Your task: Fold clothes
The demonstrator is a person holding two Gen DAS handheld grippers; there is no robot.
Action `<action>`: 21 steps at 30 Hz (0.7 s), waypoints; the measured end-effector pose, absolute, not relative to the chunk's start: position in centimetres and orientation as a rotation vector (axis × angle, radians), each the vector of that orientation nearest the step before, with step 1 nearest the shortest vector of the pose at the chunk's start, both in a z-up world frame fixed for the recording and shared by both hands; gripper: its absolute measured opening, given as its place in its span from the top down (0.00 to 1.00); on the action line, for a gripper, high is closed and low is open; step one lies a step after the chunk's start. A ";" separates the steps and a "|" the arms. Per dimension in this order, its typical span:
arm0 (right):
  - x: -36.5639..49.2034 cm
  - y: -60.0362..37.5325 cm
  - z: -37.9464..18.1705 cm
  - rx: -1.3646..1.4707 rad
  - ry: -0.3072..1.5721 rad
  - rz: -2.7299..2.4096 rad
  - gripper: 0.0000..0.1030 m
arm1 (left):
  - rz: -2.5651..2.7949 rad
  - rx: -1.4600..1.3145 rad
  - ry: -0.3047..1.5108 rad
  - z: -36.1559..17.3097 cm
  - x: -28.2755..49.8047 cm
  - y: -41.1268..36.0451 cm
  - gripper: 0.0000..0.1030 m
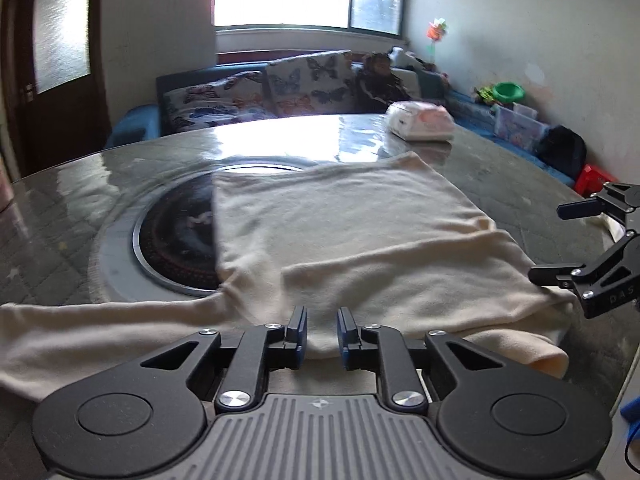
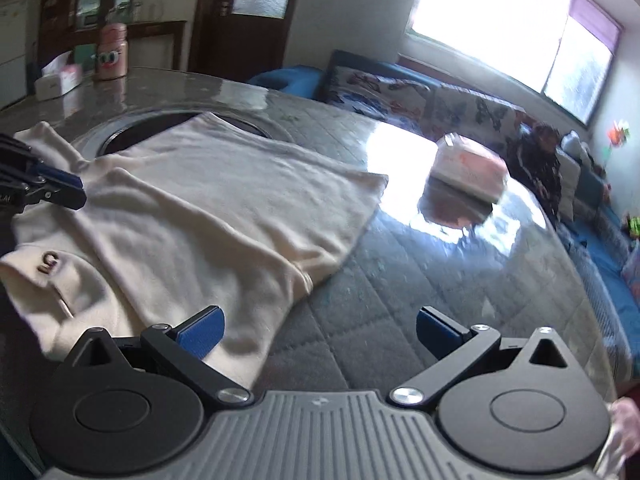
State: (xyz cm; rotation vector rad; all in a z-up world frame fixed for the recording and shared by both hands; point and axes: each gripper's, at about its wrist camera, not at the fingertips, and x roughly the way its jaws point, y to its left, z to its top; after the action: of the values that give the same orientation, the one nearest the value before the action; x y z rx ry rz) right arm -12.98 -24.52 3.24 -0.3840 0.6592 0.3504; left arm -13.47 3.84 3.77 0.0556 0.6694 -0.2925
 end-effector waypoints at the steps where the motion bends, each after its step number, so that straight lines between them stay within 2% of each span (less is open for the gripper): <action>1: -12.6 -23.9 3.5 -0.389 0.653 0.363 0.00 | -0.276 0.046 0.668 3.9 -13.5 4.3 0.76; 3: -11.8 -22.7 4.0 -0.400 0.639 0.387 0.00 | -0.240 0.030 0.665 4.2 -13.5 5.3 0.72; 5: -11.0 -21.3 4.4 -0.413 0.627 0.411 0.00 | -0.190 0.026 0.661 4.3 -13.5 6.5 0.62; 7: -10.0 -19.5 4.5 -0.434 0.619 0.435 0.00 | -0.138 0.009 0.659 4.5 -13.5 8.0 0.57; 21: -7.3 -10.2 2.1 -0.519 0.637 0.557 0.00 | 0.249 -0.128 0.655 4.3 -13.9 19.1 0.45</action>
State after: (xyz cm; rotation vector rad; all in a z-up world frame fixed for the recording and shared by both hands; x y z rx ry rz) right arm -7.28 -10.17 2.08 -0.5195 0.6369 0.5568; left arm -13.85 19.09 4.34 -0.1278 0.6546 0.2486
